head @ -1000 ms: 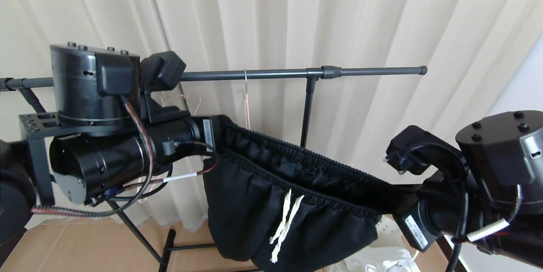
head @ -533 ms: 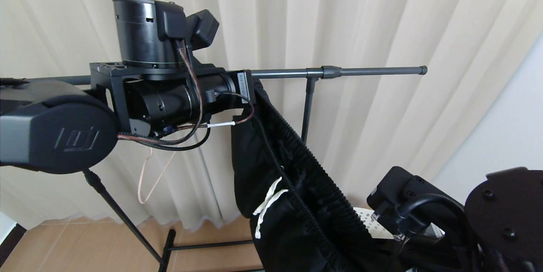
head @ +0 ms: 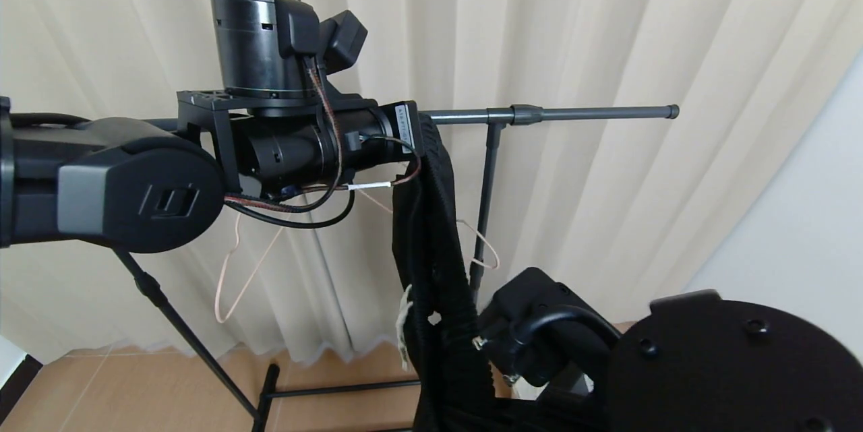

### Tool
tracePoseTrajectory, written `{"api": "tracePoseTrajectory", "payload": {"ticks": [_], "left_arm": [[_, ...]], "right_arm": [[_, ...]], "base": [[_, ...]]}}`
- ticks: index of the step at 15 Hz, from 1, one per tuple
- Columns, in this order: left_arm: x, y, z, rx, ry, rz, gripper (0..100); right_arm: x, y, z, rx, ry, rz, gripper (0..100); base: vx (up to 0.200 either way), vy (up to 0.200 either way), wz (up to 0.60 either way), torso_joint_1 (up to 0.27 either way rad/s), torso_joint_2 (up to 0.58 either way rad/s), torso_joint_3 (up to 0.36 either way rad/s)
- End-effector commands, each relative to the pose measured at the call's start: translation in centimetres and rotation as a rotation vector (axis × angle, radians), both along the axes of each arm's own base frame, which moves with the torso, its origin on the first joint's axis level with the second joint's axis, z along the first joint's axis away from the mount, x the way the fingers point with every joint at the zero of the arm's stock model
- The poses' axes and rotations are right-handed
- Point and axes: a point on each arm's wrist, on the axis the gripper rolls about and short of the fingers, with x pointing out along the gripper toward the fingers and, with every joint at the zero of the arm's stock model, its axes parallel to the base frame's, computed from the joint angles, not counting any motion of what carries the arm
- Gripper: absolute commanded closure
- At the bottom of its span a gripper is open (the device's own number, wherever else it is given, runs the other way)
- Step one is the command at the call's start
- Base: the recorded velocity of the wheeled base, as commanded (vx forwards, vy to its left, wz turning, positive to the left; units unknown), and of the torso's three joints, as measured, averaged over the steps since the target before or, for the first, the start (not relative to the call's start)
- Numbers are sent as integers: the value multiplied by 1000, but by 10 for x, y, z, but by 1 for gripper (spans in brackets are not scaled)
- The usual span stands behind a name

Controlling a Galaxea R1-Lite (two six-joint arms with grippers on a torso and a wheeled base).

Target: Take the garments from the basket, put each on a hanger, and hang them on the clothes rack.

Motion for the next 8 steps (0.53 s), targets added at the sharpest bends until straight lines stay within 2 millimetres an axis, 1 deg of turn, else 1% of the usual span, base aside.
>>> {"api": "tracePoseTrajectory", "payload": {"ticks": [1,3,4,6,8], "left_arm": [[0,0,0,-1,-1,-1,100],[0,1,1,-1,-1,1,100],[0,1,1,-2,-3,4,100],[1,6,2,-1,-2,16,100],[1,18,6,1,-5,46,100]], "right_arm": [[2,14,-7,-16,13,2,100],[1,10,-3,-2,10,-8,100],[1,4,1,6,4,-13,100],[10,-17,5,-4,-5,-67,100],[18,-42,10,-78,-20,-101,100]], "base": [[0,0,0,0,0,0],[0,0,0,0,0,0],[0,0,0,0,0,0],[0,0,0,0,0,0],[0,0,0,0,0,0]]}}
